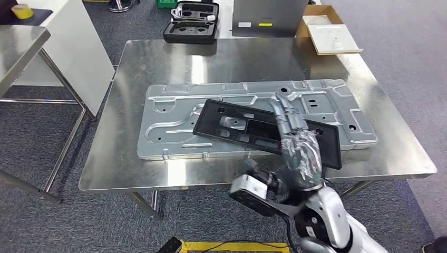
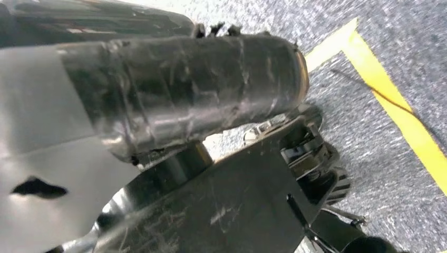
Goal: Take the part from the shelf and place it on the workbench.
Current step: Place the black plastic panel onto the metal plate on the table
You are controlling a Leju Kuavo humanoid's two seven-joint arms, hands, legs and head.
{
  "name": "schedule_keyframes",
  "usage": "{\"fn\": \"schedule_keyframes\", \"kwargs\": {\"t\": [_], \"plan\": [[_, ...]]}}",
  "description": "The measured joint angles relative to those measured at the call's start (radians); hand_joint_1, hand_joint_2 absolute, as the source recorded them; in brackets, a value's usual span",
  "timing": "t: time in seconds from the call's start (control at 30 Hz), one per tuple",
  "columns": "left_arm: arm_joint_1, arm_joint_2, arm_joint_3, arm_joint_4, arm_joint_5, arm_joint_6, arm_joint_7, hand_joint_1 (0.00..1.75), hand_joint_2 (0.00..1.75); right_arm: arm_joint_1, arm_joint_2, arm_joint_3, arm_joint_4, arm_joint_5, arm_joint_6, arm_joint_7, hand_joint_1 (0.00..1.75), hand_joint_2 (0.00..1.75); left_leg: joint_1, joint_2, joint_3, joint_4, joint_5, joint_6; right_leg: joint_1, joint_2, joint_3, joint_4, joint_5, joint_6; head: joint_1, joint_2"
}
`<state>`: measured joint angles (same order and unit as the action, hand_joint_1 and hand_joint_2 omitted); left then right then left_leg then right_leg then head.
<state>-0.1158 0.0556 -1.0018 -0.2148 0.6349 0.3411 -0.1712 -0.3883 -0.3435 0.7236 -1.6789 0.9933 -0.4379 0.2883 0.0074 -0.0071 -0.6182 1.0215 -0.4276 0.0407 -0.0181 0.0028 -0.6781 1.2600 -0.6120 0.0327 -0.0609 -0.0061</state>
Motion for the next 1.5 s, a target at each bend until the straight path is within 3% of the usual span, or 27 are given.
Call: {"fn": "schedule_keyframes", "kwargs": {"t": [0.03, 0.07, 0.2, 0.23, 0.33, 0.37, 0.4, 0.47, 0.5, 0.53, 0.6, 0.67, 0.73, 0.77, 0.83, 0.87, 0.9, 1.0, 1.03, 1.07, 1.1, 1.17, 1.23, 1.37, 1.43, 1.5], "plan": [[0.004, -0.001, 0.000, 0.000, 0.008, 0.000, 0.001, 0.00, 0.00, 0.050, 0.001, -0.027, -0.044, 0.010, -0.031, 0.003, 0.00, 0.00, -0.002, 0.000, -0.007, 0.002, 0.004, 0.001, 0.000, 0.000, 0.000, 0.031, -0.014, -0.001, 0.000, 0.000], [0.007, -0.001, 0.000, 0.000, 0.015, -0.002, 0.002, 0.00, 0.00, 0.099, 0.001, -0.050, -0.084, 0.025, -0.056, 0.009, 0.00, 0.00, -0.004, 0.000, -0.015, 0.004, 0.009, 0.002, 0.000, 0.000, 0.017, 0.026, -0.009, -0.004, 0.000, 0.000], [0.011, -0.001, 0.000, 0.000, 0.045, -0.008, 0.012, 0.00, 0.00, 0.263, 0.001, -0.138, -0.209, 0.023, -0.160, 0.029, 0.00, 0.00, -0.009, -0.001, -0.038, 0.007, 0.033, -0.010, 0.008, 0.000, 0.186, -0.207, 0.060, -0.018, -0.001, 0.000], [0.010, -0.001, 0.000, 0.000, 0.053, -0.008, 0.015, 0.00, 0.00, 0.298, 0.002, -0.159, -0.223, 0.001, -0.196, 0.028, 0.00, 0.00, -0.009, -0.001, -0.038, 0.006, 0.040, -0.015, 0.012, 0.000, 0.204, -0.240, 0.067, -0.020, -0.001, 0.000], [0.012, -0.001, 0.003, 0.002, 0.074, -0.008, 0.028, 0.00, 0.00, 0.402, 0.011, -0.209, -0.240, -0.091, -0.258, 0.003, 0.00, 0.00, -0.006, -0.001, -0.043, -0.003, 0.055, -0.034, 0.015, -0.001, 0.189, -0.259, 0.093, -0.031, 0.002, 0.000], [0.014, -0.001, 0.004, 0.002, 0.077, -0.008, 0.031, 0.00, 0.00, 0.430, 0.019, -0.224, -0.241, -0.118, -0.261, -0.011, 0.00, 0.00, -0.006, -0.001, -0.050, 0.005, 0.036, -0.040, 0.013, -0.003, 0.179, -0.262, 0.105, -0.037, 0.002, 0.000], [0.016, -0.001, 0.005, 0.003, 0.079, -0.008, 0.034, 0.00, 0.00, 0.452, 0.028, -0.240, -0.241, -0.137, -0.262, -0.023, 0.00, 0.00, -0.005, 0.000, -0.062, 0.029, -0.003, -0.045, 0.009, -0.004, 0.167, -0.265, 0.118, -0.044, 0.000, 0.000], [0.016, -0.002, 0.005, 0.003, 0.082, -0.008, 0.037, 0.00, 0.00, 0.486, 0.043, -0.276, -0.242, -0.159, -0.262, -0.040, 0.00, 0.00, -0.003, 0.001, -0.085, 0.131, -0.121, -0.053, 0.007, -0.006, 0.138, -0.266, 0.143, -0.052, -0.004, 0.000], [0.015, -0.002, 0.005, 0.003, 0.083, -0.008, 0.038, 0.00, 0.00, 0.503, 0.052, -0.294, -0.242, -0.174, -0.262, -0.053, 0.00, 0.00, -0.003, 0.001, -0.090, 0.191, -0.164, -0.056, 0.007, -0.007, 0.123, -0.265, 0.155, -0.053, -0.005, 0.000], [0.013, -0.002, 0.006, 0.003, 0.085, -0.009, 0.041, 0.00, 0.00, 0.521, 0.062, -0.311, -0.239, -0.201, -0.262, -0.075, 0.00, 0.00, -0.003, 0.001, -0.086, 0.238, -0.180, -0.058, 0.008, -0.008, 0.107, -0.264, 0.167, -0.053, -0.005, 0.000], [0.011, -0.002, 0.008, 0.003, 0.088, -0.009, 0.049, 0.00, 0.00, 0.564, 0.092, -0.348, -0.214, -0.289, -0.262, -0.157, 0.00, 0.00, -0.002, 0.001, -0.040, 0.251, -0.140, -0.060, 0.007, -0.011, 0.074, -0.258, 0.188, -0.050, -0.005, 0.000], [0.010, -0.002, 0.009, 0.003, 0.088, -0.008, 0.057, 0.00, 0.00, 0.603, 0.132, -0.390, -0.149, -0.405, -0.262, -0.277, 0.00, 0.00, -0.001, 0.001, 0.063, 0.146, -0.100, -0.060, 0.006, -0.012, 0.046, -0.249, 0.205, -0.044, -0.006, 0.000], [0.007, -0.002, 0.009, 0.003, 0.084, -0.006, 0.062, 0.00, 0.00, 0.624, 0.174, -0.436, -0.052, -0.502, -0.262, -0.409, 0.00, 0.00, -0.004, -0.001, 0.164, 0.007, -0.117, -0.053, 0.007, -0.013, 0.028, -0.240, 0.220, -0.033, -0.005, 0.000], [0.005, -0.002, 0.009, 0.003, 0.083, -0.005, 0.065, 0.00, 0.00, 0.625, 0.195, -0.462, 0.008, -0.534, -0.258, -0.480, 0.00, 0.00, -0.006, -0.002, 0.188, -0.035, -0.130, -0.047, 0.008, -0.013, 0.024, -0.239, 0.229, -0.028, -0.005, 0.000], [-0.007, -0.004, 0.010, 0.003, 0.098, 0.005, 0.088, 0.00, 0.00, 0.592, 0.234, -0.517, 0.183, -0.573, -0.229, -0.621, 0.00, 0.00, -0.007, 0.001, 0.183, -0.055, -0.126, -0.032, 0.009, -0.011, 0.019, -0.244, 0.248, -0.017, -0.004, 0.000], [-0.024, -0.005, 0.010, 0.003, 0.113, 0.012, 0.116, 0.00, 0.00, 0.558, 0.251, -0.537, 0.300, -0.589, -0.204, -0.677, 0.00, 0.00, -0.005, 0.004, 0.173, -0.055, -0.113, -0.023, 0.009, -0.009, 0.013, -0.239, 0.238, -0.013, -0.004, 0.000], [-0.052, -0.006, 0.011, 0.003, 0.127, 0.016, 0.151, 0.00, 0.00, 0.521, 0.265, -0.550, 0.424, -0.603, -0.180, -0.713, 0.00, 0.00, -0.004, 0.007, 0.160, -0.056, -0.099, -0.013, 0.008, -0.006, 0.002, -0.219, 0.208, -0.008, -0.002, 0.000], [-0.146, -0.006, 0.021, 0.003, 0.139, 0.009, 0.228, 0.00, 0.00, 0.458, 0.294, -0.556, 0.697, -0.637, -0.144, -0.732, 0.00, 0.00, -0.008, -0.001, 0.108, -0.052, -0.055, 0.006, 0.003, -0.003, -0.049, -0.053, 0.060, -0.001, 0.005, 0.000], [-0.163, -0.005, 0.026, 0.002, 0.139, 0.005, 0.236, 0.00, 0.00, 0.450, 0.300, -0.557, 0.744, -0.643, -0.140, -0.729, 0.00, 0.00, -0.010, -0.005, 0.092, -0.050, -0.044, 0.006, 0.002, -0.003, -0.059, 0.006, 0.038, 0.001, 0.007, 0.000], [-0.175, -0.003, 0.031, 0.002, 0.137, 0.003, 0.242, 0.00, 0.00, 0.439, 0.310, -0.558, 0.798, -0.650, -0.133, -0.718, 0.00, 0.00, -0.012, -0.003, 0.074, -0.046, -0.033, 0.005, 0.001, -0.003, -0.059, 0.045, 0.045, 0.002, 0.007, 0.000], [-0.183, -0.001, 0.034, 0.002, 0.133, 0.001, 0.246, 0.00, 0.00, 0.421, 0.321, -0.561, 0.860, -0.656, -0.121, -0.701, 0.00, 0.00, -0.014, 0.000, 0.056, -0.040, -0.024, 0.003, 0.000, -0.003, -0.045, 0.056, 0.074, 0.003, 0.007, 0.000], [-0.192, 0.003, 0.036, 0.002, 0.124, -0.004, 0.254, 0.00, 0.00, 0.385, 0.343, -0.571, 1.001, -0.665, -0.088, -0.637, 0.00, 0.00, -0.015, 0.007, 0.022, -0.021, -0.012, -0.003, -0.004, -0.004, 0.034, -0.025, 0.132, 0.002, 0.007, 0.000], [-0.194, 0.004, 0.036, 0.002, 0.116, -0.011, 0.259, 0.00, 0.00, 0.372, 0.353, -0.579, 1.076, -0.666, -0.055, -0.571, 0.00, 0.00, -0.016, 0.009, 0.001, -0.005, -0.008, -0.007, -0.005, -0.004, 0.112, -0.133, 0.132, 0.000, 0.007, 0.000], [-0.200, 0.004, 0.036, 0.002, 0.107, -0.018, 0.264, 0.00, 0.00, 0.369, 0.357, -0.580, 1.102, -0.659, -0.015, -0.510, 0.00, 0.00, -0.017, 0.008, -0.007, 0.003, -0.003, -0.012, 0.000, -0.003, 0.145, -0.188, 0.107, -0.005, 0.007, 0.000], [-0.220, 0.000, 0.036, 0.002, 0.083, -0.043, 0.298, 0.00, 0.00, 0.358, 0.374, -0.572, 1.188, -0.578, 0.117, -0.385, 0.00, 0.87, -0.011, 0.008, -0.028, 0.020, -0.014, -0.032, 0.005, -0.003, 0.144, -0.225, 0.111, -0.026, 0.006, 0.000], [-0.242, -0.008, 0.035, 0.002, 0.059, -0.069, 0.338, 0.00, 0.00, 0.342, 0.393, -0.545, 1.278, -0.461, 0.239, -0.259, 0.00, 1.75, -0.004, 0.008, -0.064, 0.101, -0.092, -0.052, 0.007, -0.004, 0.117, -0.240, 0.138, -0.051, 0.003, 0.000]]}}
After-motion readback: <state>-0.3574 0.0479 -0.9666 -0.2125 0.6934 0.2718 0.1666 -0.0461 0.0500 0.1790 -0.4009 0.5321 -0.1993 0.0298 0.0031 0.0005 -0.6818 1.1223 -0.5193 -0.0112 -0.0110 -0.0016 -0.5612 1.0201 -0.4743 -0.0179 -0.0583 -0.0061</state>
